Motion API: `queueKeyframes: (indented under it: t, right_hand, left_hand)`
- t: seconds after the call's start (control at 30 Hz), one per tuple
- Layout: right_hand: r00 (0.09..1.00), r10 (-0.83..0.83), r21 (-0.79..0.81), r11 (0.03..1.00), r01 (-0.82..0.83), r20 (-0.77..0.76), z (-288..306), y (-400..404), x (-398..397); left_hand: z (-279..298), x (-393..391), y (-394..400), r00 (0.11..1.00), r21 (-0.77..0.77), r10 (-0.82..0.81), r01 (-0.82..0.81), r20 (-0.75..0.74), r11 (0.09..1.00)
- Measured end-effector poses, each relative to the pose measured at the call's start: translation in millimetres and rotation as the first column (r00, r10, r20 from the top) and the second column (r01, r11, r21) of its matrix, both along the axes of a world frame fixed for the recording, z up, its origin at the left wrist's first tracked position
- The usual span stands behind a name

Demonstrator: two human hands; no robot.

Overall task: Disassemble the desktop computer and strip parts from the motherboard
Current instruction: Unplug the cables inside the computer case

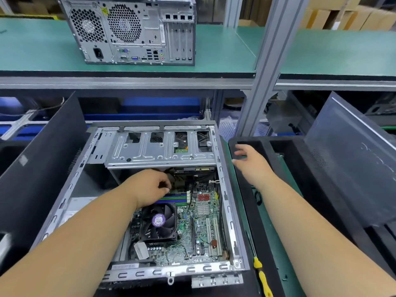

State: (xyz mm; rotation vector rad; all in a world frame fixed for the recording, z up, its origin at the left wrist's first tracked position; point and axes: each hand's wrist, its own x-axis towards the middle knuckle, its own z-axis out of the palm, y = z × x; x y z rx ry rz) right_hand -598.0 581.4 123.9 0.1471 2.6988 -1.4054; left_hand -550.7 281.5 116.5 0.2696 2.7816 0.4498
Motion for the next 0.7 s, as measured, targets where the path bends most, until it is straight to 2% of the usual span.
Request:
queueKeyframes:
  t: [0.13, 0.3, 0.37, 0.47, 0.53, 0.7]
  right_hand:
    - [0.990, 0.088, 0.011, 0.996, -0.088, -0.109, 26.5, -25.5, 14.6]
    - [0.948, 0.180, 0.111, 0.982, -0.156, -0.263, 48.9, -50.9, 39.0]
    - [0.933, 0.228, 0.139, 0.971, -0.196, -0.279, 55.5, -61.1, 47.6]
    - [0.926, 0.314, 0.156, 0.946, -0.285, -0.208, 60.2, -80.0, 59.3]
    - [0.902, 0.412, 0.225, 0.898, -0.378, -0.130, 60.4, -93.9, 66.0]
    - [0.812, 0.558, 0.458, 0.685, -0.566, 0.168, 51.5, -125.6, 78.6]
  left_hand:
    - [1.0, -0.4, -1.2, 1.000, -0.011, -0.007, 0.007, 0.010, 1.000]
    - [4.1, 0.5, -1.3, 0.998, 0.055, -0.059, 0.058, 0.016, 0.997]
    - [6.2, 0.5, 1.0, 0.996, 0.074, -0.088, 0.086, 0.032, 0.994]
    - [8.0, 1.3, 2.5, 0.991, 0.096, -0.124, 0.119, 0.053, 0.988]
    - [8.1, 1.5, 2.1, 0.985, 0.100, -0.157, 0.150, 0.066, 0.984]
    - [9.5, 2.8, 1.0, 0.971, 0.115, -0.208, 0.195, 0.120, 0.974]
